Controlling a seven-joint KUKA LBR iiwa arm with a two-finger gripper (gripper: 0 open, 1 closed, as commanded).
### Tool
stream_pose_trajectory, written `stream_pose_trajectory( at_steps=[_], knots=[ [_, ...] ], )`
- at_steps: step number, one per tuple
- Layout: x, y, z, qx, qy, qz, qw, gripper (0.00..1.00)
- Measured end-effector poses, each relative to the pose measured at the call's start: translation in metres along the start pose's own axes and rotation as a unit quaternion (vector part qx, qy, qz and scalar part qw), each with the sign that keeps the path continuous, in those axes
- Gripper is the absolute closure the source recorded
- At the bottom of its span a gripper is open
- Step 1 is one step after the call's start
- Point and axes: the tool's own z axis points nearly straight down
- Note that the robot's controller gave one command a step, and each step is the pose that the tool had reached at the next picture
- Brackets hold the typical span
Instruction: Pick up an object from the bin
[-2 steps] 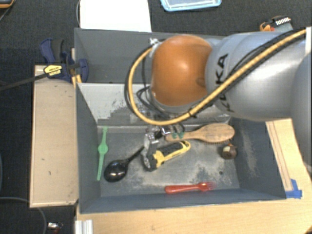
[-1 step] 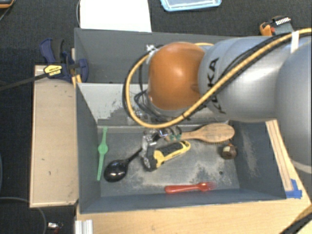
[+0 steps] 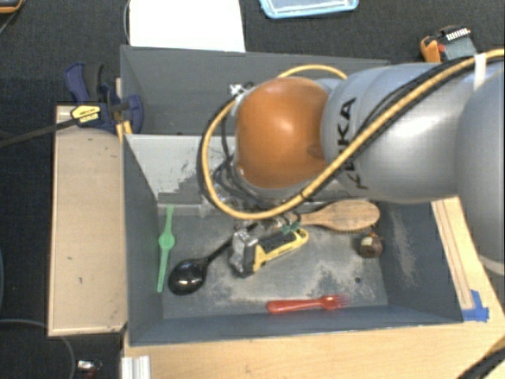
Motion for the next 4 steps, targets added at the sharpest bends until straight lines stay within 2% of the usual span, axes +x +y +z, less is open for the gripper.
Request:
stream_pose_trajectory(
  at_steps=[1, 2, 3, 4],
  knots=[
    [0.018, 0.004, -0.025, 0.0, -0.0021, 0.065, 0.9979, 0.0],
    [0.021, -0.006, -0.054, 0.001, -0.0044, -0.138, 0.9905, 0.0],
    [0.027, -0.038, -0.023, 0.002, -0.0057, -0.191, 0.9815, 0.0],
    [0.021, -0.04, 0.004, 0.001, -0.0065, -0.052, 0.9986, 0.0]
  ],
)
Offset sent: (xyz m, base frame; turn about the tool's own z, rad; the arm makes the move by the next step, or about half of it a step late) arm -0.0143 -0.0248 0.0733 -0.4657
